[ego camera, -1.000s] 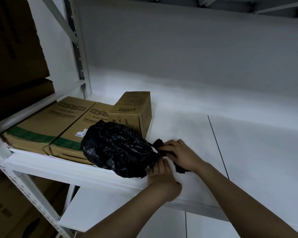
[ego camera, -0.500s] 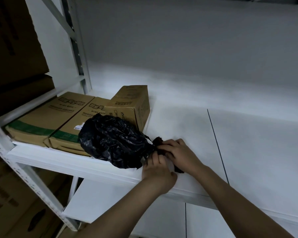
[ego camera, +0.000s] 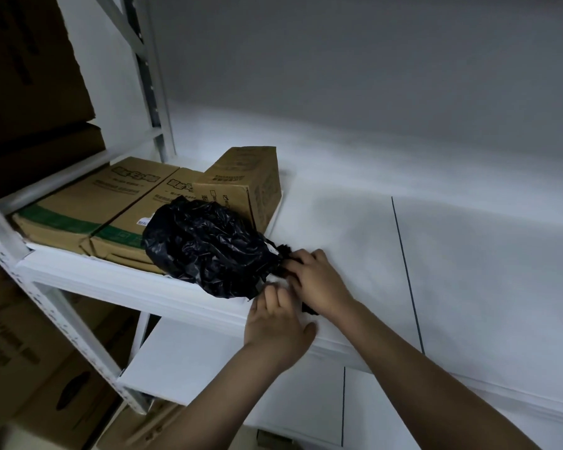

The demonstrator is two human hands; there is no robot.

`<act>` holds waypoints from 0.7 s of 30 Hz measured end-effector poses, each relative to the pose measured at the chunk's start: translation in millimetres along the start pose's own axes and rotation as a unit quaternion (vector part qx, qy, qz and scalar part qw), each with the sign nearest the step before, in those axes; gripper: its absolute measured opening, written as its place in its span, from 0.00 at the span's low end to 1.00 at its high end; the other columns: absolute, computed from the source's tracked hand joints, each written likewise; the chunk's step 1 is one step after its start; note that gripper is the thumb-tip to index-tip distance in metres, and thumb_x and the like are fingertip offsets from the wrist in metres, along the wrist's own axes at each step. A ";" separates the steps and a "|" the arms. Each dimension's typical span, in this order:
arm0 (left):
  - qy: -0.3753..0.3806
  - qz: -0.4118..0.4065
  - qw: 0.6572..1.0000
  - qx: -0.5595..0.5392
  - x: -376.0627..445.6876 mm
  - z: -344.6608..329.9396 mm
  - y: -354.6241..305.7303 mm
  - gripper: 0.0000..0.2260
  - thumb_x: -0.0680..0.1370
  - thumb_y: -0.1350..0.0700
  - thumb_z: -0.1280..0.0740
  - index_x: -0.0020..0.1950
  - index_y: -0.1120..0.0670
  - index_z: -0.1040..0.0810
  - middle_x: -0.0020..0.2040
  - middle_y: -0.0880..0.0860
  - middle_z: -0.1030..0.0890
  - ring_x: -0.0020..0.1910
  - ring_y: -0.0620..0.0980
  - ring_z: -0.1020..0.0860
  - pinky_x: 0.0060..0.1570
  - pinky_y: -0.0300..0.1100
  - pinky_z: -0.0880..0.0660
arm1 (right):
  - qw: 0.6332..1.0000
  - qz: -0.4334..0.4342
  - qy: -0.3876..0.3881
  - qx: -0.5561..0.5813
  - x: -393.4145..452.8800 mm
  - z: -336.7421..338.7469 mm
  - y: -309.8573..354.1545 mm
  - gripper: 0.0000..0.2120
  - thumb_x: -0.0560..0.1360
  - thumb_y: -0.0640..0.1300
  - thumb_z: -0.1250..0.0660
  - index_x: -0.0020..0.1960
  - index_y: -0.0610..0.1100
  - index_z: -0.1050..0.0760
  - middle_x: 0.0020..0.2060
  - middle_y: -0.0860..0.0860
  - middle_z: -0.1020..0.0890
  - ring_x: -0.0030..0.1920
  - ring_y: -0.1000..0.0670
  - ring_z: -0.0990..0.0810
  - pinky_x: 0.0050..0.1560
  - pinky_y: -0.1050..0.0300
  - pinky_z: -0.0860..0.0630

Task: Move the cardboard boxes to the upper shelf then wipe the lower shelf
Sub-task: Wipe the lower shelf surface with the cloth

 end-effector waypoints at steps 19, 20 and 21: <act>-0.054 -0.094 0.994 0.013 -18.7 7.2 18.8 0.31 0.75 0.34 0.45 0.69 0.56 0.40 0.67 0.53 0.37 0.68 0.49 0.37 0.70 0.38 0.42 | 0.997 -0.054 -0.060 -0.010 -46.3 4.1 29.3 0.18 0.78 0.43 0.38 0.66 0.52 0.25 0.61 0.48 0.23 0.55 0.40 0.27 0.53 0.52 0.27; -0.044 -0.103 0.994 0.009 -17.5 5.0 16.7 0.32 0.76 0.35 0.45 0.70 0.57 0.41 0.69 0.54 0.38 0.70 0.50 0.38 0.71 0.39 0.43 | 0.997 -0.047 -0.059 -0.015 -57.1 6.2 24.0 0.18 0.77 0.43 0.37 0.66 0.52 0.25 0.61 0.48 0.22 0.54 0.40 0.26 0.53 0.52 0.26; -0.035 -0.103 0.994 0.004 -16.4 2.9 17.5 0.32 0.76 0.36 0.44 0.70 0.57 0.41 0.70 0.54 0.39 0.71 0.51 0.40 0.72 0.40 0.44 | 0.997 -0.046 -0.064 -0.019 -64.1 8.3 16.1 0.18 0.77 0.41 0.37 0.66 0.51 0.24 0.61 0.47 0.22 0.54 0.40 0.26 0.52 0.51 0.25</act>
Point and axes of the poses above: each hand's wrist, its own x-axis towards the middle knuckle, its own z-axis out of the back of the hand, y = z × x, the point moved 7 cm from there along x, towards the middle knuckle
